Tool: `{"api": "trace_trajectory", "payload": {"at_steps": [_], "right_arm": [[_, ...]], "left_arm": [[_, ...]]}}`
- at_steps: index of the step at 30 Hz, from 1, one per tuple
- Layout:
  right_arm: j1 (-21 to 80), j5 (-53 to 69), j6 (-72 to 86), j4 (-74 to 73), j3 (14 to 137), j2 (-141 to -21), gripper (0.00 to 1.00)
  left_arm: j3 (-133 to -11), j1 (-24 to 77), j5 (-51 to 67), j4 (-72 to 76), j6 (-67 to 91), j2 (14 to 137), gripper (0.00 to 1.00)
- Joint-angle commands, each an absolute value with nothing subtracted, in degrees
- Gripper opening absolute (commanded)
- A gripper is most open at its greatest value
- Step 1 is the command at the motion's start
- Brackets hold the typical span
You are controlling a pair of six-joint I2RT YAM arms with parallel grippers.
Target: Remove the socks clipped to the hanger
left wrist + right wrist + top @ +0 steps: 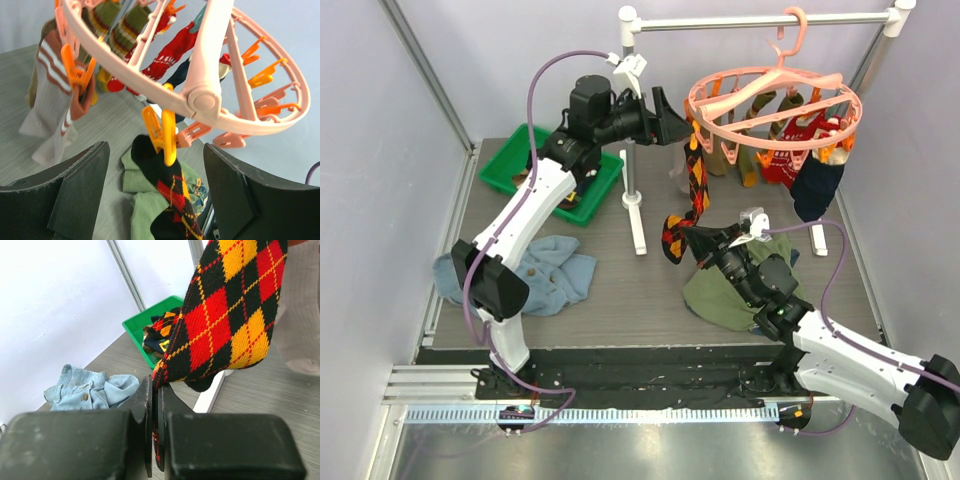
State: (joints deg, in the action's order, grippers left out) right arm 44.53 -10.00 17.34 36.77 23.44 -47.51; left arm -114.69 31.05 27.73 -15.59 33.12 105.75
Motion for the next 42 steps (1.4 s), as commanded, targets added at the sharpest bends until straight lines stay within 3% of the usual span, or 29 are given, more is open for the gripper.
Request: {"api": "trace_trajectory", "payload": {"at_steps": [1,8,19,25,42], "right_arm": [[44.74,-8.09,17.93,38.58,23.47,-45.97,0.01],[44.74,-7.73,18.63,39.55,22.85,-45.70,0.01],[44.82,-7.38,18.28,39.73,23.03,-45.53,0.01],[44.82,-7.38,18.19,39.73,22.85,-45.18,0.01],[44.82,-6.68,18.63,40.08,23.47,-46.14,0.01]], "left_arm": [[-118.91,30.94,31.72,-10.29,34.98,107.22,0.78],[-119.62,31.02,33.66,-7.30,37.70,109.68,0.72],[-117.25,30.94,38.40,-0.36,40.34,112.49,0.70],[-115.93,31.02,42.09,7.81,45.52,113.90,0.62],[-108.63,30.23,46.67,18.02,49.40,114.43,0.72]]}}
